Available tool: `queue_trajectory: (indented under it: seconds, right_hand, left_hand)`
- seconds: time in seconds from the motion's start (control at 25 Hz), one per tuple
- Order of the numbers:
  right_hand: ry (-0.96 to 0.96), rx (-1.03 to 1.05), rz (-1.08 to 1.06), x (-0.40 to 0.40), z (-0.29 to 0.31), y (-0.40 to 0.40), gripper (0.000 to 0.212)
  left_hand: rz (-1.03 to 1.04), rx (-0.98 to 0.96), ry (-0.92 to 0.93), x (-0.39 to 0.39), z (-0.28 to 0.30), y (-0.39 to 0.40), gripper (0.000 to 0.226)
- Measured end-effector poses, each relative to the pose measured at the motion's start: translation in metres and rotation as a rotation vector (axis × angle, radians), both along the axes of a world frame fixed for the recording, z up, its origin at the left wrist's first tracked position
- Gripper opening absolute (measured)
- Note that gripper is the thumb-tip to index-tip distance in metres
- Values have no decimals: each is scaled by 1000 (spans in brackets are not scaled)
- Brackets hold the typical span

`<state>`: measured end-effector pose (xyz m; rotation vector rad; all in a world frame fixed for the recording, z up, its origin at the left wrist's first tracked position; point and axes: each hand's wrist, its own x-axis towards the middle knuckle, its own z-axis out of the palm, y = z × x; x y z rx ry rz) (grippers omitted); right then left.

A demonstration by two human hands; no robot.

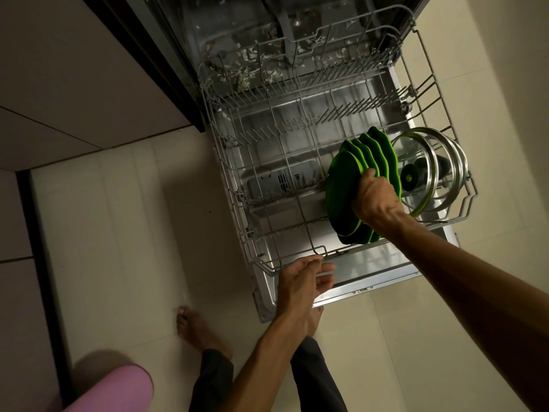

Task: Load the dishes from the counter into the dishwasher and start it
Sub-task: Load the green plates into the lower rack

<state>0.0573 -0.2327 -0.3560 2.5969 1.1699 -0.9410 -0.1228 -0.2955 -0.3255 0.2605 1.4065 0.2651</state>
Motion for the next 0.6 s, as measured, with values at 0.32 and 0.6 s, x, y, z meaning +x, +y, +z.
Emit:
queue_trajectory:
  seconds: [0.32,0.6]
  right_hand:
    - [21,132,5,0,-2,-8,27]
    - [58,202,17,-5,7,-18,37]
  left_hand:
    - [-75,83,15,-9,2,22,17]
    - [-103,144,37,-15,1,32,16]
